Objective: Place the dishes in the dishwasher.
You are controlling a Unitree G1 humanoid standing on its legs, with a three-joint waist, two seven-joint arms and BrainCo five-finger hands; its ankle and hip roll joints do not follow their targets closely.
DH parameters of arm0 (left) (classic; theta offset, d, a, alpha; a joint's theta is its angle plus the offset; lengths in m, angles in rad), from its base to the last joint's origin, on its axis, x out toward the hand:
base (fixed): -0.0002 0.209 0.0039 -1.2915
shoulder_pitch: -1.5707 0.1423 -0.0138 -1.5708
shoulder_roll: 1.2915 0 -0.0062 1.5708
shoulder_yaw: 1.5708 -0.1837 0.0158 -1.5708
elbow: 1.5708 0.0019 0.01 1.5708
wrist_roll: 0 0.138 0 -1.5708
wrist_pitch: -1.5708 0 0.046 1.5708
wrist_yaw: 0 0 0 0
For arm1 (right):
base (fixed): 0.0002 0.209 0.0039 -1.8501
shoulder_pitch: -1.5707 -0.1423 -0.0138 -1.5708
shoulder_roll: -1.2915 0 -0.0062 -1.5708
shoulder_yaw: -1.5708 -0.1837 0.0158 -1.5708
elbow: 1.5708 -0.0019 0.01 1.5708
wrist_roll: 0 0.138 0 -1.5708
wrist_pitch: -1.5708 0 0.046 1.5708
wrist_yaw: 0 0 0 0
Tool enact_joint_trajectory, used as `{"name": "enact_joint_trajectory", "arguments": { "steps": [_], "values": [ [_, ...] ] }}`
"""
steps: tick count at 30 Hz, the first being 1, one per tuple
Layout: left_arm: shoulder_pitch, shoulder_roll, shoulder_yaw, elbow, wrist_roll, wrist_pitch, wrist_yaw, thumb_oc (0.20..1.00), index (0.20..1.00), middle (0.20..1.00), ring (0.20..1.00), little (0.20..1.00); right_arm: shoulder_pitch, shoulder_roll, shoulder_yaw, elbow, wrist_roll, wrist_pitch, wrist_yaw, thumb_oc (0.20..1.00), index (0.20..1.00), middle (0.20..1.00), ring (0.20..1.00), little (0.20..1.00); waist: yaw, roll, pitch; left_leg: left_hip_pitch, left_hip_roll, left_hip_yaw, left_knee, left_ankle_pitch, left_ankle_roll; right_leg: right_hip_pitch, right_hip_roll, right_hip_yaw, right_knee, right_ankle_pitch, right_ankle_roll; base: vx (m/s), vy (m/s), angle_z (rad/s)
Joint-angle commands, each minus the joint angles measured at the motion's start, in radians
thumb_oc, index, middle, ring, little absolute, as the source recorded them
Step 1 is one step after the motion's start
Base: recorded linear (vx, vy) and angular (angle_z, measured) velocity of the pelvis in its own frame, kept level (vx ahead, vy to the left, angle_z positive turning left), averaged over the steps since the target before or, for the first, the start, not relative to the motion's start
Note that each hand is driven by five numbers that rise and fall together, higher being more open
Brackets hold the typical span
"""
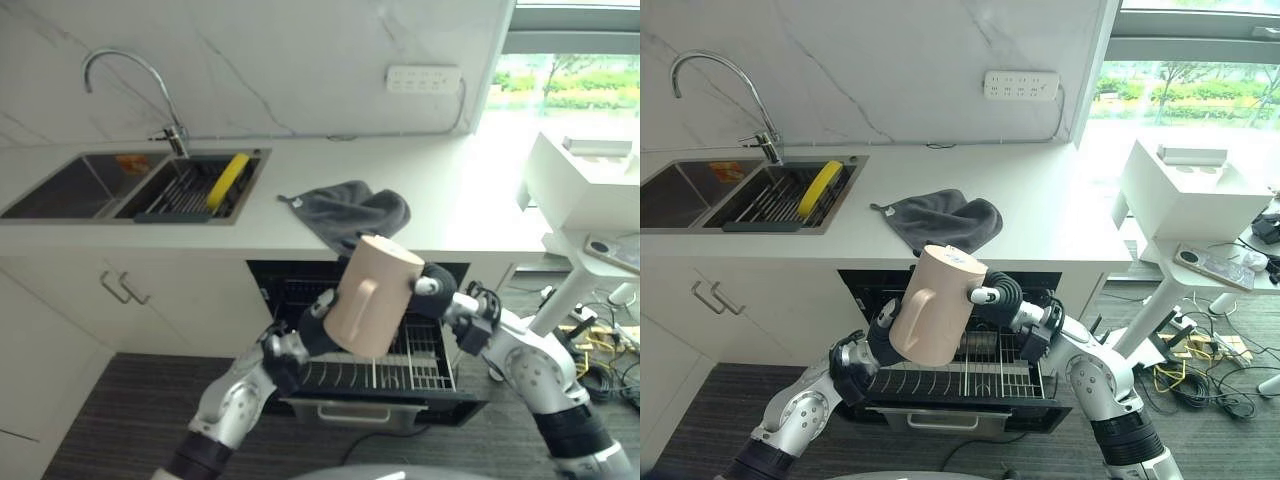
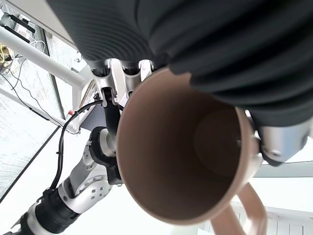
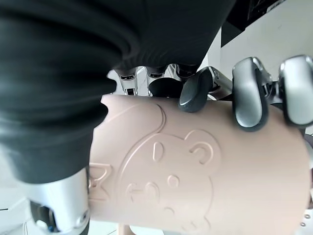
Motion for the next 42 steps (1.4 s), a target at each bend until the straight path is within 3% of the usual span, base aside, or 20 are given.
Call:
{"name": "enact_joint_trajectory", "arguments": {
  "steps": [1,9,20,21,23,35,40,41,42],
  "values": [
    [-0.105,-0.011,0.000,0.042,-0.025,-0.039,0.016,0.200,0.200,0.200,0.200,0.200,-0.060,0.095,0.043,-0.083,0.127,0.015,0.109,1.000,1.000,1.000,1.000,1.000,0.025,-0.048,0.008,0.043,0.053,-0.008,0.007,-0.060,-0.036,0.057,-0.084,-0.051,0.007,-0.102,0.055,0.00,0.000,0.00],
    [-0.105,-0.011,0.002,0.044,-0.027,-0.041,0.013,0.200,0.200,0.200,0.200,0.200,-0.060,0.100,0.051,-0.102,0.125,0.019,0.117,1.000,1.000,1.000,1.000,1.000,0.025,-0.047,0.009,0.043,0.052,-0.009,0.007,-0.060,-0.035,0.057,-0.085,-0.051,0.007,-0.102,0.055,0.00,0.000,0.00],
    [-0.106,-0.010,0.002,0.039,-0.029,-0.042,0.019,0.200,0.200,0.200,0.200,0.200,-0.067,0.073,0.048,-0.108,0.003,-0.014,0.120,1.000,1.000,1.000,1.000,1.000,0.020,-0.050,0.012,0.041,0.052,-0.006,0.007,-0.059,-0.035,0.053,-0.084,-0.047,0.007,-0.100,0.054,0.00,0.000,0.00],
    [-0.106,-0.009,0.004,0.038,-0.030,-0.041,0.019,0.200,0.200,0.200,0.200,0.200,-0.068,0.071,0.048,-0.107,-0.007,-0.020,0.119,0.959,0.959,0.959,0.959,0.959,0.020,-0.050,0.011,0.041,0.052,-0.005,0.007,-0.059,-0.035,0.053,-0.084,-0.046,0.007,-0.100,0.054,0.00,0.000,0.00],
    [-0.105,-0.006,0.007,0.034,-0.033,-0.040,0.018,0.200,0.200,0.200,0.200,0.200,-0.071,0.063,0.043,-0.108,-0.019,-0.035,0.095,0.200,0.200,0.200,0.200,0.200,0.019,-0.050,0.013,0.042,0.053,-0.005,0.007,-0.059,-0.035,0.054,-0.085,-0.046,0.007,-0.100,0.054,0.00,0.000,0.00],
    [-0.103,-0.013,0.003,0.035,-0.025,-0.042,0.022,0.200,0.200,0.200,0.200,0.200,-0.089,0.069,0.032,-0.119,-0.068,-0.127,0.068,0.200,0.200,0.200,0.200,0.200,0.018,-0.049,0.011,0.042,0.049,-0.002,0.007,-0.061,-0.031,0.053,-0.087,-0.044,0.007,-0.098,0.054,0.00,0.001,-0.01],
    [-0.097,-0.023,-0.001,0.035,-0.024,-0.004,0.042,0.200,0.200,0.200,0.200,0.200,-0.089,0.083,0.006,-0.125,-0.085,-0.237,-0.016,0.200,0.200,0.200,0.200,0.200,0.012,-0.045,0.008,0.044,0.049,0.005,0.007,-0.062,-0.029,0.051,-0.087,-0.041,0.007,-0.098,0.055,0.00,0.000,0.00],
    [-0.093,-0.024,-0.001,0.042,-0.024,-0.003,0.041,0.294,0.294,0.294,0.294,0.294,-0.084,0.084,0.002,-0.119,-0.096,-0.255,-0.030,0.200,0.200,0.200,0.200,0.200,0.011,-0.044,0.009,0.044,0.049,0.006,0.007,-0.062,-0.028,0.051,-0.087,-0.041,0.007,-0.098,0.054,0.00,0.000,0.00],
    [-0.090,-0.026,0.000,0.037,-0.022,0.003,0.045,0.551,0.551,0.551,0.551,0.551,-0.079,0.085,-0.003,-0.122,-0.105,-0.262,-0.048,0.200,0.200,0.200,0.200,0.200,0.011,-0.043,0.009,0.043,0.048,0.006,0.007,-0.062,-0.027,0.051,-0.087,-0.040,0.007,-0.098,0.054,0.00,0.000,0.00]
  ]
}}
